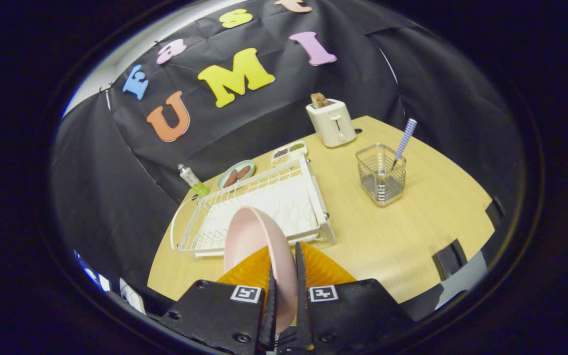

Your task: Take the plate from the dish rack, then take the spoon from the basket and place it into the plate.

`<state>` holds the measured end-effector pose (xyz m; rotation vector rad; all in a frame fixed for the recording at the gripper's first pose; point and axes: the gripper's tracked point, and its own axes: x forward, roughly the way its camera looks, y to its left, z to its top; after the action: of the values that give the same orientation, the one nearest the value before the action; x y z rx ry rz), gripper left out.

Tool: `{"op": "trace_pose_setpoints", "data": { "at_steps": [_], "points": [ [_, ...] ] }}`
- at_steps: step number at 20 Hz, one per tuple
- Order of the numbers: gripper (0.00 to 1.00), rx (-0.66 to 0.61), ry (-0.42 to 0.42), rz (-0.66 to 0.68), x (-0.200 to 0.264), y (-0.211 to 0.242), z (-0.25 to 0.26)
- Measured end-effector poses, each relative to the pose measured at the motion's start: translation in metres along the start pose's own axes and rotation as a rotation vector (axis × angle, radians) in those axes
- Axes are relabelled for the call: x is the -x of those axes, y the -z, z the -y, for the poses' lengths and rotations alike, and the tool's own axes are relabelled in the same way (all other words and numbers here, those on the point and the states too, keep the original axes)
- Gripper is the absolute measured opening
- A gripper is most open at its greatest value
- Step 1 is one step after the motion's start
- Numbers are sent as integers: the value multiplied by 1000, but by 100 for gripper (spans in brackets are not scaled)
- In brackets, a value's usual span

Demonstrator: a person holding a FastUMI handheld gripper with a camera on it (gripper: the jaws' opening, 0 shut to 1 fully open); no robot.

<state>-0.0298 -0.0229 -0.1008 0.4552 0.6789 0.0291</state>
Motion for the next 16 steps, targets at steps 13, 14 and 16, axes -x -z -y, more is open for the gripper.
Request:
{"op": "trace_pose_setpoints", "data": {
  "at_steps": [13, 14, 16],
  "points": [
    [24, -246, -78, -190, -58, 53, 48],
    [25, -245, -74, -191, -61, 54, 49],
    [26, -250, -74, -208, -66, 57, 50]
  ]
}}
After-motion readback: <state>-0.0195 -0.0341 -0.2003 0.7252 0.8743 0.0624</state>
